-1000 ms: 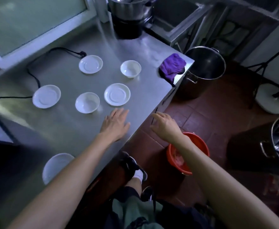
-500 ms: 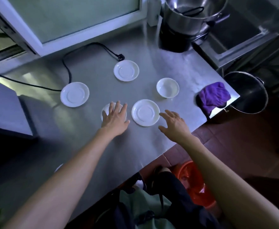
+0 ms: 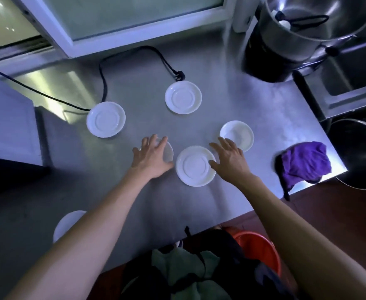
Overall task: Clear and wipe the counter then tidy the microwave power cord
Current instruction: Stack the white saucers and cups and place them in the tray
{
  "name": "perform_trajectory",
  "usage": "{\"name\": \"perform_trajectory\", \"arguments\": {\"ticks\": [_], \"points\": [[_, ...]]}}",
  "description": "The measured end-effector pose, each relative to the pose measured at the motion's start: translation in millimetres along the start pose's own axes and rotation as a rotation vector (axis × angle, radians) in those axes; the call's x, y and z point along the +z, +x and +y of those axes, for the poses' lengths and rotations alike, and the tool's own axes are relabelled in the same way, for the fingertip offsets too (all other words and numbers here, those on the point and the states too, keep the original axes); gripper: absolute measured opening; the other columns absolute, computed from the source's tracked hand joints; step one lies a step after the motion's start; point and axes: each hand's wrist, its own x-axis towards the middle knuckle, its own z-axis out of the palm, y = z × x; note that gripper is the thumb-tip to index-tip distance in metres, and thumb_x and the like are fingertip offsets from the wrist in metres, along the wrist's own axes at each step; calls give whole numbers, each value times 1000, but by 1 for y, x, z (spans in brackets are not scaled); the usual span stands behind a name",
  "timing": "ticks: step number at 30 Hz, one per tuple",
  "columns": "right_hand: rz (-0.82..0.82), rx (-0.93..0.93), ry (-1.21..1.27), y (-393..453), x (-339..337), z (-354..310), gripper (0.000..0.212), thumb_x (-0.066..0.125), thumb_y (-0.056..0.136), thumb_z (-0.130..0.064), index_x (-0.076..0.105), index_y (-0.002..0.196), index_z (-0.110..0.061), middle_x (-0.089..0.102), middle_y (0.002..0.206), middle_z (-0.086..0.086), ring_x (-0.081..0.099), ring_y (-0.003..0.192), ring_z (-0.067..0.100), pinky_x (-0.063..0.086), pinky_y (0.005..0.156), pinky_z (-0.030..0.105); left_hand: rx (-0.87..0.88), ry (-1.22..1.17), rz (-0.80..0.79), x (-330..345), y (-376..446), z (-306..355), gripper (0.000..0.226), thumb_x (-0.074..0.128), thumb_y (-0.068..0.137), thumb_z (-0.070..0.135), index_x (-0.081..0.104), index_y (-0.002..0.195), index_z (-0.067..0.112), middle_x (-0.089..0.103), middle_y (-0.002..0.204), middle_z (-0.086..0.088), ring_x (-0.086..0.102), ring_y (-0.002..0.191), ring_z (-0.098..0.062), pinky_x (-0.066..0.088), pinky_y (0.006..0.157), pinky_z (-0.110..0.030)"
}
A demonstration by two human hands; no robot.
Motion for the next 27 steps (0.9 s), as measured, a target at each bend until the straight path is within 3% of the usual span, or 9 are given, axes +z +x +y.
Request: {"name": "perform_trajectory", "arguments": {"ticks": [5,12,15,18,27], "points": [[-22,24,-86,33,-14,30,70,61,92,-42,28,152,-31,5,166,5,1,152,29,9,118,54,-16,9,53,-16,15,31,89,59,79,62,17,152,36,11,160,0,11,145,-26,31,106,-56],[-91,72,-134,69,-23,60,93,56,83,-69,4,155,-39,-11,166,3,-14,151,33,2,116,63,-52,17,53,-19,20,61,89,59,80,63,15,153,35,10,161,-2,10,147,-28,32,106,-57],[-106,66,-105,75,-22,65,92,58,82,-69,9,154,-38,-5,166,2,-7,151,33,15,115,60,-77,15,57,-17,17,66,88,59,80,62,16,153,35,11,161,-2,10,147,-28,32,106,-56],[-50,18,-102,77,-18,64,86,62,80,-66,22,150,-36,13,161,3,11,146,33,28,108,54,-111,4,56,-15,11,69,88,60,80,61,17,153,34,11,160,-2,12,146,-29,33,106,-57],[17,-223,-86,79,-18,-1,83,61,77,-64,29,147,-33,25,156,1,22,141,30,33,102,51,-245,-59,138,-10,-37,45,88,59,80,64,21,153,33,14,160,-3,15,146,-30,32,105,-58]]}}
